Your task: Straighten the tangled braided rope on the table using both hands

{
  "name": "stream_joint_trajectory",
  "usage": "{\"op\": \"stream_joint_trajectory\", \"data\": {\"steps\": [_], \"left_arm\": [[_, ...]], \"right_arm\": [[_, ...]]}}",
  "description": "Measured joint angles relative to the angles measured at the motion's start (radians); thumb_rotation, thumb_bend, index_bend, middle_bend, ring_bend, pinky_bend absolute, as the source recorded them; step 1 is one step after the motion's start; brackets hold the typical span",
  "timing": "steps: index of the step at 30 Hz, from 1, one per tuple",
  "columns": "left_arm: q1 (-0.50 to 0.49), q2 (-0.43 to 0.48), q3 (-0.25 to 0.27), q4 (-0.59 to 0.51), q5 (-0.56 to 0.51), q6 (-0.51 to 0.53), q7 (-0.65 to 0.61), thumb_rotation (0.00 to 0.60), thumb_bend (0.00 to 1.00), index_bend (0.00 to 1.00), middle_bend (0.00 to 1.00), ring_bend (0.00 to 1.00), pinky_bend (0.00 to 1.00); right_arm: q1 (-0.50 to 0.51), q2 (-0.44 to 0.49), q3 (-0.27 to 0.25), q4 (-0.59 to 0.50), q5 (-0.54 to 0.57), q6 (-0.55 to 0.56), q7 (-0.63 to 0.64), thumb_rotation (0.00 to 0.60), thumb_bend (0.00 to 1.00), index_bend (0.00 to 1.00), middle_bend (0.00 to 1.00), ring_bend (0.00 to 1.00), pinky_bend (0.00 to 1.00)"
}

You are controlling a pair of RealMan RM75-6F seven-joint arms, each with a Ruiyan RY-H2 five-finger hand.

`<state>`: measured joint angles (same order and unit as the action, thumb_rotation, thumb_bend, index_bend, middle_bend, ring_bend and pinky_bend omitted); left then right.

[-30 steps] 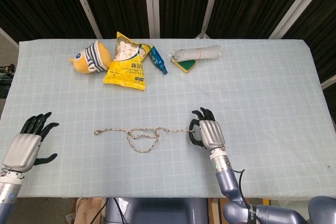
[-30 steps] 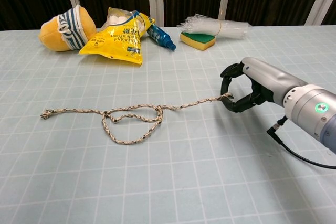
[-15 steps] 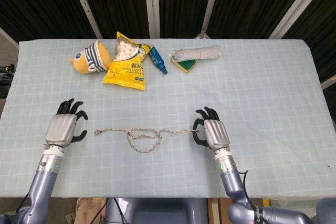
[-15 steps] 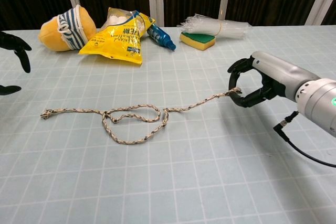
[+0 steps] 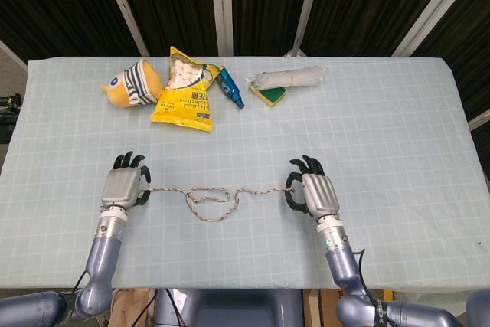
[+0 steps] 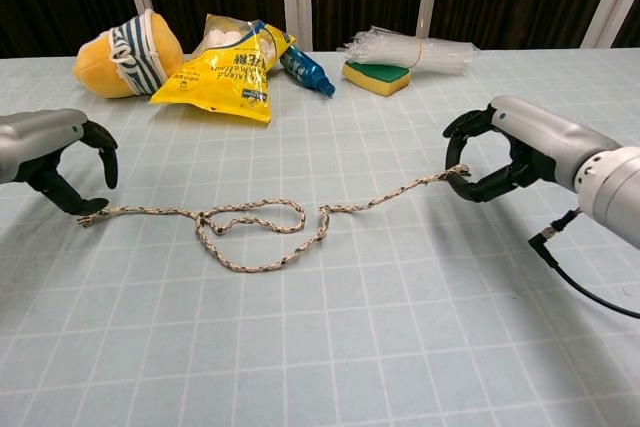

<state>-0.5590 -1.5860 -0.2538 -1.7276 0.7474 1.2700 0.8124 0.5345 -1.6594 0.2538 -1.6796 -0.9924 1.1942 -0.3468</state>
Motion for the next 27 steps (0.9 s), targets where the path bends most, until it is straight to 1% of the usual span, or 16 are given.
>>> {"op": "stream_joint_trajectory", "data": {"steps": [10,19,27], "left_arm": [[-0.026,-0.046,0.021,0.049,-0.039,0.016,0.015,0.6,0.45,0.51,0.14,0.0,0.0],[-0.037,-0.065,0.032,0.068,-0.05,0.021,0.005,0.6,0.49,0.52,0.15,0.0,0.0],[-0.04,-0.067,0.041,0.076,-0.054,0.023,-0.008,0.6,0.53,0.55,0.16,0.0,0.0]], "right_arm": [[-0.001,0.009,-0.002,0.008,-0.002,-0.005,0.014,0.6,0.52,0.61,0.21,0.0,0.0],[0.0,0.013,-0.001,0.006,0.001,-0.004,0.016,0.6,0.52,0.61,0.21,0.0,0.0],[0.002,0.012,-0.002,0.006,0.009,-0.004,0.014,0.6,0.52,0.61,0.21,0.0,0.0]]}}
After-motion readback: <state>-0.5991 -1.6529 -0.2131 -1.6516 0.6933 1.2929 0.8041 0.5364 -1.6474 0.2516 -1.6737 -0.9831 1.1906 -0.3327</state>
